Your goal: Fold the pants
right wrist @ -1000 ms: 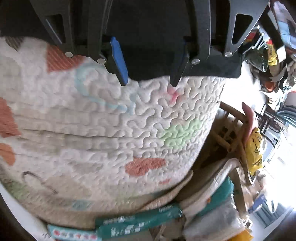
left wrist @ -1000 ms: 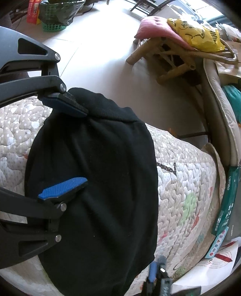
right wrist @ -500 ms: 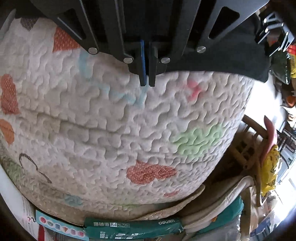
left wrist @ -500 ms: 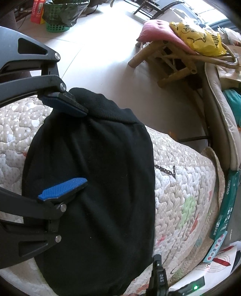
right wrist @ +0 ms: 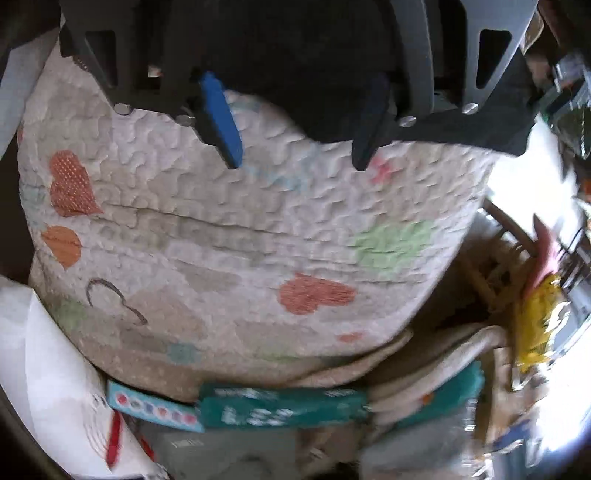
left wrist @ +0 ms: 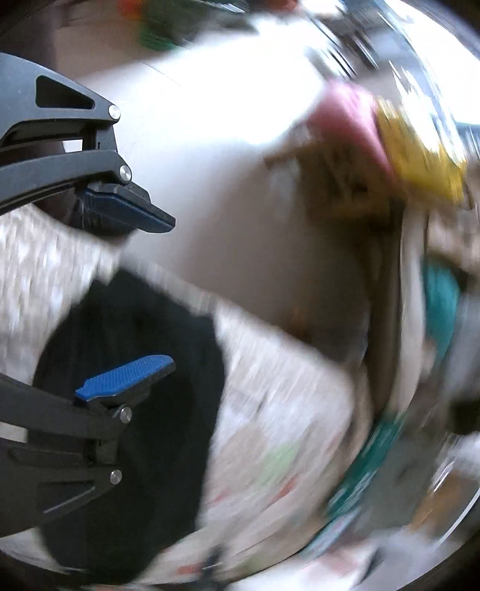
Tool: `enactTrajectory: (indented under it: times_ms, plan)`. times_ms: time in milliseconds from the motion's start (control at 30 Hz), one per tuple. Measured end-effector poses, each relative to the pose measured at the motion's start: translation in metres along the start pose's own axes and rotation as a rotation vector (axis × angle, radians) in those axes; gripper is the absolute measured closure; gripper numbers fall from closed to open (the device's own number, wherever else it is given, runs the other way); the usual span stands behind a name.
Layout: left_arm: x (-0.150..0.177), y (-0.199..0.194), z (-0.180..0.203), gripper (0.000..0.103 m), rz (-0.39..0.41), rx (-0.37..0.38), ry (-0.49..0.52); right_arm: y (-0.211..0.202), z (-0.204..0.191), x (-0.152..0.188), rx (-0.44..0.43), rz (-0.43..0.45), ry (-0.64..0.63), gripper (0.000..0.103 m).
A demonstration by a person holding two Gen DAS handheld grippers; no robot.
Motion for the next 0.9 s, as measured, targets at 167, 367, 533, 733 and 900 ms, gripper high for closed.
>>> enactTrajectory:
  times_ms: [167, 367, 533, 733, 900]
  plan:
    - [0.018, 0.008, -0.074, 0.036, -0.097, 0.004, -0.355, 0.005, -0.077, 0.008, -0.144, -0.05, -0.128, 0.035]
    - [0.052, 0.023, -0.062, 0.036, -0.235, 0.22, -0.458, 0.031, -0.184, 0.023, -0.326, -0.16, -0.283, 0.035]
    - [0.072, 0.031, -0.025, 0.036, -0.319, 0.36, -0.442, 0.056, -0.247, 0.023, -0.351, -0.225, -0.419, 0.035]
    - [0.068, 0.041, -0.007, 0.036, -0.319, 0.422, -0.431, 0.093, -0.291, 0.016, -0.333, -0.308, -0.504, 0.036]
    - [0.065, 0.046, 0.004, 0.054, -0.295, 0.364, -0.342, 0.104, -0.308, 0.017, -0.369, -0.361, -0.522, 0.036]
Point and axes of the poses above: each gripper's, at about its wrist camera, not at the fingertips, and y roughly the way its jaws point, z to its right, x to its underside, the point moved 7 cm from there along y, roughly the way its jaws point, and after that the axes turned 3 degrees about -y, right-handed, at the moved point
